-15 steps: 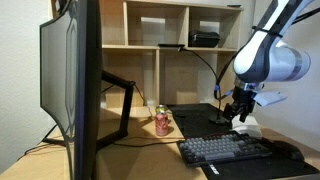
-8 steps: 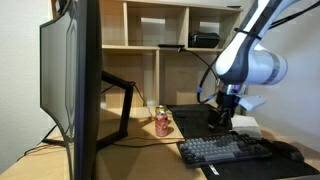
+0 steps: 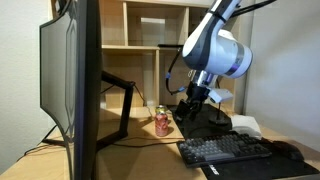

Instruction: Move the mouse to the bottom of the table, the take the two cans and put them on the paper

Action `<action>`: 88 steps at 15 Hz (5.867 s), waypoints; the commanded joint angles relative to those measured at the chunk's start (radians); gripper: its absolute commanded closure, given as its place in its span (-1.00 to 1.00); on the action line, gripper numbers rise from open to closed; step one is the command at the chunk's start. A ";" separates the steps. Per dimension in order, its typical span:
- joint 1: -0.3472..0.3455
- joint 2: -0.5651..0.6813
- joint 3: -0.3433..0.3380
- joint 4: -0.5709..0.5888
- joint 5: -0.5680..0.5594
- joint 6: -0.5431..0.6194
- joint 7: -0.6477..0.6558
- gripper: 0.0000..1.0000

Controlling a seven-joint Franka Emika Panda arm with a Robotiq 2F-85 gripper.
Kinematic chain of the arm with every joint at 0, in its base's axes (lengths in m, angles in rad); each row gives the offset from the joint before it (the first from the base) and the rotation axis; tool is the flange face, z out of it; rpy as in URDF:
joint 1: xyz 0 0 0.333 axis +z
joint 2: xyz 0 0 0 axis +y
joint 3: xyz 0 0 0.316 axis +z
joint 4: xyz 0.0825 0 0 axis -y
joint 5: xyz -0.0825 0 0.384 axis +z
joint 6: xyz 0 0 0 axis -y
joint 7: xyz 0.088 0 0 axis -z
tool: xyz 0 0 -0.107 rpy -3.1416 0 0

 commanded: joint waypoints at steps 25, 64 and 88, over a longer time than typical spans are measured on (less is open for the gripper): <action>0.112 0.344 -0.061 0.376 0.121 0.272 0.169 -1.00; -0.027 0.565 0.090 0.521 -0.355 0.214 0.496 0.18; -0.755 -0.080 0.696 -0.051 0.128 0.386 0.693 0.18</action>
